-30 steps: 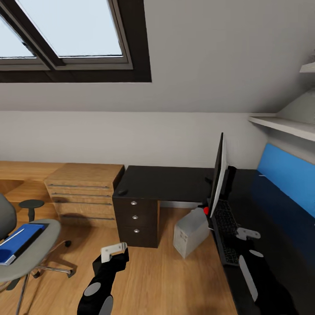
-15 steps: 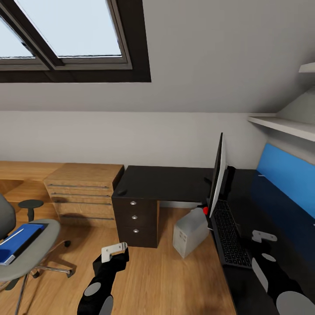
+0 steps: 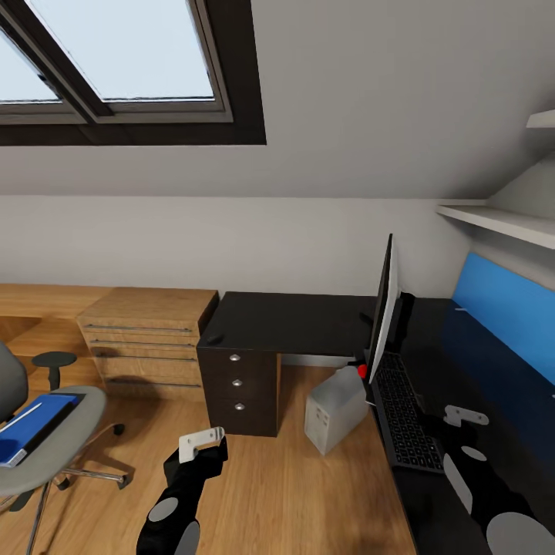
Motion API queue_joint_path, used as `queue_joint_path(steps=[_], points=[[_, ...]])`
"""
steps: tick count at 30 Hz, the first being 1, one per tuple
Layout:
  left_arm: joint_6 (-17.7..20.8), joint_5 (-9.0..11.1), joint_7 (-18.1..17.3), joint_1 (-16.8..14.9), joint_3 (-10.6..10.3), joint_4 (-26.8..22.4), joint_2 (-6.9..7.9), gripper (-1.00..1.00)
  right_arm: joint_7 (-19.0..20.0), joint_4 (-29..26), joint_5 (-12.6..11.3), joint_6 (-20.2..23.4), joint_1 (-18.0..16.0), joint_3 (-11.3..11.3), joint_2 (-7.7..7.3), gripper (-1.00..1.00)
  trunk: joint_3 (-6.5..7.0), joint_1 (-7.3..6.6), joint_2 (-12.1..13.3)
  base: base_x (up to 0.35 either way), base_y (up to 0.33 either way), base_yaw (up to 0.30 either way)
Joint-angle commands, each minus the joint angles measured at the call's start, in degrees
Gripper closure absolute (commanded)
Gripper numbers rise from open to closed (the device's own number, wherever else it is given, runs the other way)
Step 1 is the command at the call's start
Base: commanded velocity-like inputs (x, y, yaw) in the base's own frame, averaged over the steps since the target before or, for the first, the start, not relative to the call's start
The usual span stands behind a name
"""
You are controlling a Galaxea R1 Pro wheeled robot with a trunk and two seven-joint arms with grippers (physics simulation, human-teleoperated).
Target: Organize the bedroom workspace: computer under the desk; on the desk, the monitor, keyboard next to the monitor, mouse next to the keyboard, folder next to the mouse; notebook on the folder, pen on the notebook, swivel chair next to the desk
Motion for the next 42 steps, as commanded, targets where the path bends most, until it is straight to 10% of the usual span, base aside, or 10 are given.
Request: queue_joint_path(steps=[1, 42], points=[[0.2, 0.5, 0.5, -0.1, -0.1, -0.1, 0.02, -1.0, -0.1, 0.0, -0.4, -0.3, 0.0, 0.1, 0.0, -1.0, -0.11, 0.02, -0.1, 0.0, 0.0, 0.0], [0.2, 0.4, 0.4, -0.1, -0.4, -0.1, -0.05, -1.0, -0.3, 0.7, -0.3, -7.0, -0.1, 0.0, -0.92, -1.0, -0.11, 0.02, -0.1, 0.026, 0.0, 0.0]])
